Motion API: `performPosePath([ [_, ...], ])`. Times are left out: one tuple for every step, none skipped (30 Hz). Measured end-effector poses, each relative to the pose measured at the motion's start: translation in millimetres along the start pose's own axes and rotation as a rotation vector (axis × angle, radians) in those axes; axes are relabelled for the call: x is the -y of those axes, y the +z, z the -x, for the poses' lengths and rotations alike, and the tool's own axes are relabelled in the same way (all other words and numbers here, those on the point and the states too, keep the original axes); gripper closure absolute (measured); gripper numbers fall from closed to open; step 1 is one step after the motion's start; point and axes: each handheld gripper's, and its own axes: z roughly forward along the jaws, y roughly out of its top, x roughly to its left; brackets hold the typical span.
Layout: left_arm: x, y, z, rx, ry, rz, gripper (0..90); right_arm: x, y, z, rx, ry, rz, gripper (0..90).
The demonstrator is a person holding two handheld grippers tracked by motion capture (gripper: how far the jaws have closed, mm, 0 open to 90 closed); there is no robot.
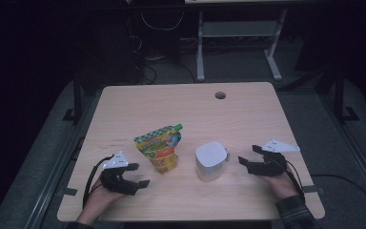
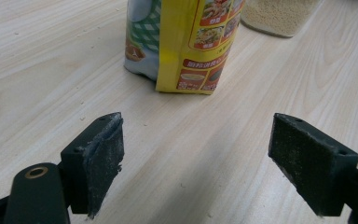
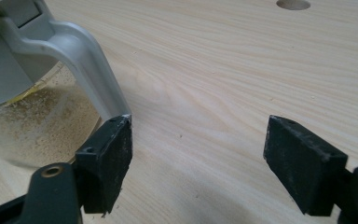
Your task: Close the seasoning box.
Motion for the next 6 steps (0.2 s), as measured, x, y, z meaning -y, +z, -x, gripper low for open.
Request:
performPosePath([
  [-0.1,0.0,0.0,-0.001,0.001,0.0,18.0,0.0,-0.1,0.0,0.0,0.001,0.0,22.3],
  [-0.2,0.0,0.1,-0.001,0.002,0.001,17.9,0.1,-0.2,0.2,0.002,0.0,0.001,22.1],
  [-0.3,0.1,0.2,0.0,0.002,0.002,17.9,0.0,-0.4,0.3,0.003,0.002,0.002,22.0],
  [-0.4,0.2,0.3,0.0,0.002,0.002,17.8,0.1,-0.6,0.4,0.004,-0.001,0.004,21.8],
  [-0.5,0.2,0.4,-0.001,0.004,0.002,17.8,0.1,-0.7,0.3,0.005,0.003,0.002,21.5],
  [-0.5,0.4,0.3,-0.001,0.004,0.001,17.7,0.1,-0.6,0.3,0.004,0.004,0.002,21.3],
])
